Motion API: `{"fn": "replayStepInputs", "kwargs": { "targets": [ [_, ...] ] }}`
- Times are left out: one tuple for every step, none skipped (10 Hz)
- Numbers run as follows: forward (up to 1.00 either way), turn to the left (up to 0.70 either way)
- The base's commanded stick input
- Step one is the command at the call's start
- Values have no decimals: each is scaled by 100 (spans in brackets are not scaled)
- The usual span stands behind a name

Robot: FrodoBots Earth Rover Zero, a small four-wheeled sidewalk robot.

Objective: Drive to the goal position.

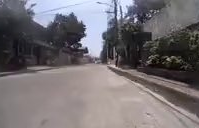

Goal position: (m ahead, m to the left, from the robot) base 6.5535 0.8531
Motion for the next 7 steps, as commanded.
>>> {"fn": "replayStepInputs", "kwargs": {
  "targets": [
    [70, 0],
    [70, 0],
    [70, 0],
    [70, 0],
    [70, 0],
    [70, 0],
    [70, 0]
  ]
}}
